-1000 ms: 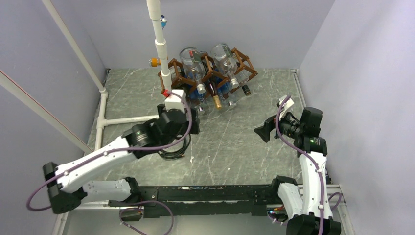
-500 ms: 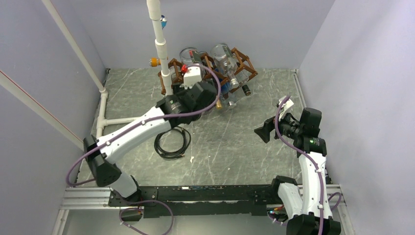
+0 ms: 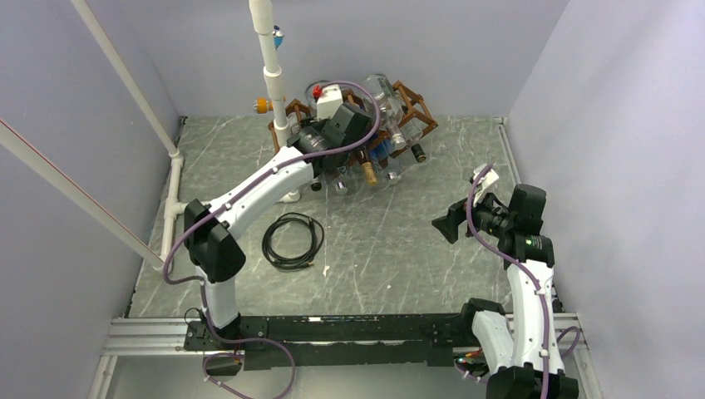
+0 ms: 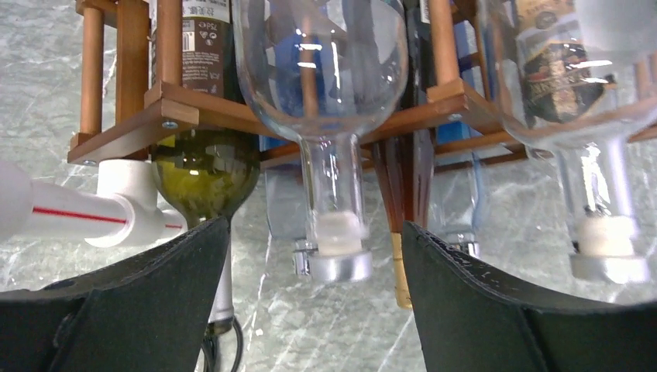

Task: Take the wine bottle off the wine rack
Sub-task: Pick up the wine bottle from the wine rack.

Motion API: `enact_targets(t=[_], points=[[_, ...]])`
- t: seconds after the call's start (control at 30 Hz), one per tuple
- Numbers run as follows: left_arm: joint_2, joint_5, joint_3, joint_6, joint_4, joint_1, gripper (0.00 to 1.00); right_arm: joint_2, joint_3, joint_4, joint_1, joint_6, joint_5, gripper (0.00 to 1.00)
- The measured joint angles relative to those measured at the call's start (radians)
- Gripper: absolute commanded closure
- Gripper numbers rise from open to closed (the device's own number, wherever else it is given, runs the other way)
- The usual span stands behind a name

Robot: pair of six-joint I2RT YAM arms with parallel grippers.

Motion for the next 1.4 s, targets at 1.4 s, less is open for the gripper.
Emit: enact_targets(t=[1.4], points=[[0.087, 0.077, -0.039, 0.094, 0.164, 0.08, 0.24, -0.008, -0.006, 0.014, 0.013, 0.006, 0.023, 0.0]])
